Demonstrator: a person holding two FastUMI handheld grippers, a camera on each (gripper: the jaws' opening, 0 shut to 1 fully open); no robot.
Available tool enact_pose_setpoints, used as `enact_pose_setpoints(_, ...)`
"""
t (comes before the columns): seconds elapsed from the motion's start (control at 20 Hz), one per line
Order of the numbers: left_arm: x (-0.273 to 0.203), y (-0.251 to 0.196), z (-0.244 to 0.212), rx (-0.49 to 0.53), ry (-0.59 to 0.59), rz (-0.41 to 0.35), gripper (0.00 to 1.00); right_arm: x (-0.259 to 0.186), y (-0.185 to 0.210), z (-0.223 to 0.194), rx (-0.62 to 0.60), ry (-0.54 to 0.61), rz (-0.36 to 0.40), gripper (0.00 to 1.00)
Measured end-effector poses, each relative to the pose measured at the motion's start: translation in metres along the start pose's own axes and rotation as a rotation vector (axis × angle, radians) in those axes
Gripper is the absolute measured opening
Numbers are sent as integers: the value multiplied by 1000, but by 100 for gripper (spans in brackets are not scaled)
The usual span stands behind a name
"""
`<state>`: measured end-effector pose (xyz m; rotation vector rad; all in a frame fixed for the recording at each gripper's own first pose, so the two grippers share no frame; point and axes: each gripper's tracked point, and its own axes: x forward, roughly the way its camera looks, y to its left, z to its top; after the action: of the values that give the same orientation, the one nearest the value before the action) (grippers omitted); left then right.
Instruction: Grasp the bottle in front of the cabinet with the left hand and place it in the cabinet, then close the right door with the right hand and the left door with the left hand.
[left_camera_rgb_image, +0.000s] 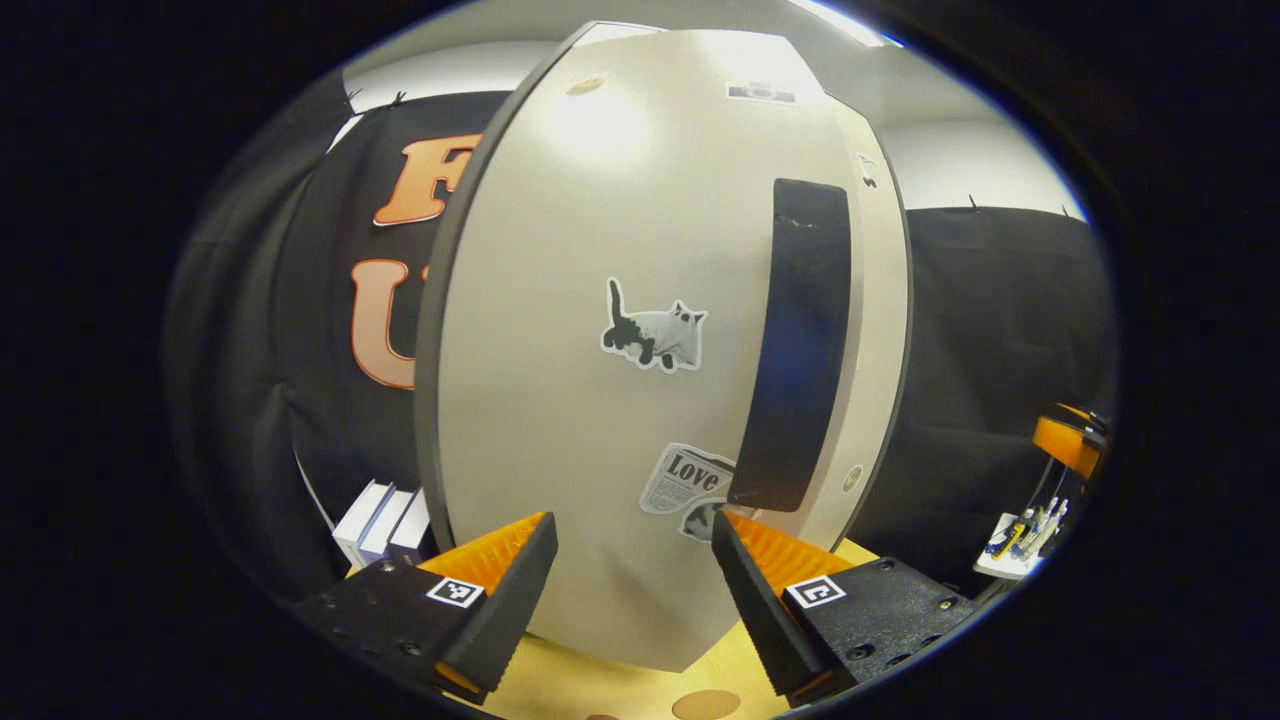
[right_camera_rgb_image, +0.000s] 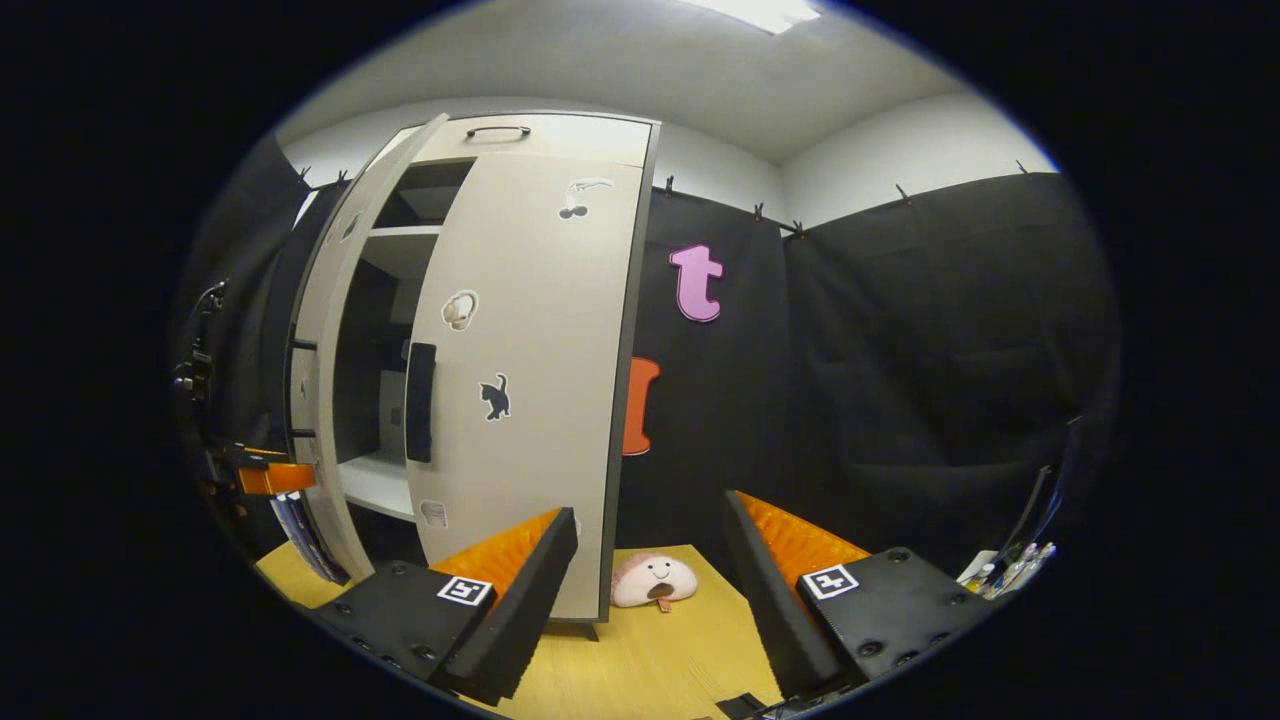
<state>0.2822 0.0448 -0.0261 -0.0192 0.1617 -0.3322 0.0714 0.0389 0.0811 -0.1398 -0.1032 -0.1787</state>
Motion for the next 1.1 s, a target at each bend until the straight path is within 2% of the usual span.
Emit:
enact_pose_setpoints(0.1, 9, -2, 4, 35, -2, 9, 95, -1, 0, -1, -14, -5, 1, 97)
enact_pose_setpoints(0.15, 10, -2, 2, 44, -1, 14, 92, -2, 0, -1, -13, -5, 2, 97)
enact_pose_setpoints(0.25, 14, -2, 1, 47, -12, 24, 95, -2, 2, -3, -1, -3, 8, 97)
enact_pose_setpoints(0.35, 17, -3, -1, 46, -11, 38, 92, -1, 5, -8, 9, 7, 17, 97)
enact_pose_setpoints(0.4, 18, -3, -4, 50, -6, 44, 95, 0, 7, -10, 12, 12, 22, 97)
enact_pose_setpoints(0.45, 21, -3, -7, 57, -2, 51, 92, 0, 8, -11, 12, 14, 27, 97)
enact_pose_setpoints(0.5, 24, -4, -9, 65, 4, 58, 95, 1, 9, -12, 11, 14, 32, 97)
enact_pose_setpoints(0.85, 32, -3, -17, 71, 21, 94, 95, 10, 6, -18, 27, 17, 49, 97)
enact_pose_setpoints(0.9, 34, -2, -18, 71, 22, 101, 95, 13, 6, -19, 31, 18, 50, 92)
enact_pose_setpoints(0.95, 34, -2, -19, 71, 22, 107, 95, 15, 4, -20, 34, 20, 52, 97)
enact_pose_setpoints(1.0, 36, -1, -19, 70, 20, 111, 95, 17, 4, -21, 38, 21, 54, 92)
enact_pose_setpoints(1.05, 37, -1, -19, 70, 19, 117, 95, 22, 3, -23, 43, 24, 59, 97)
enact_pose_setpoints(1.1, 38, -1, -20, 73, 19, 125, 95, 25, 3, -26, 46, 28, 63, 97)
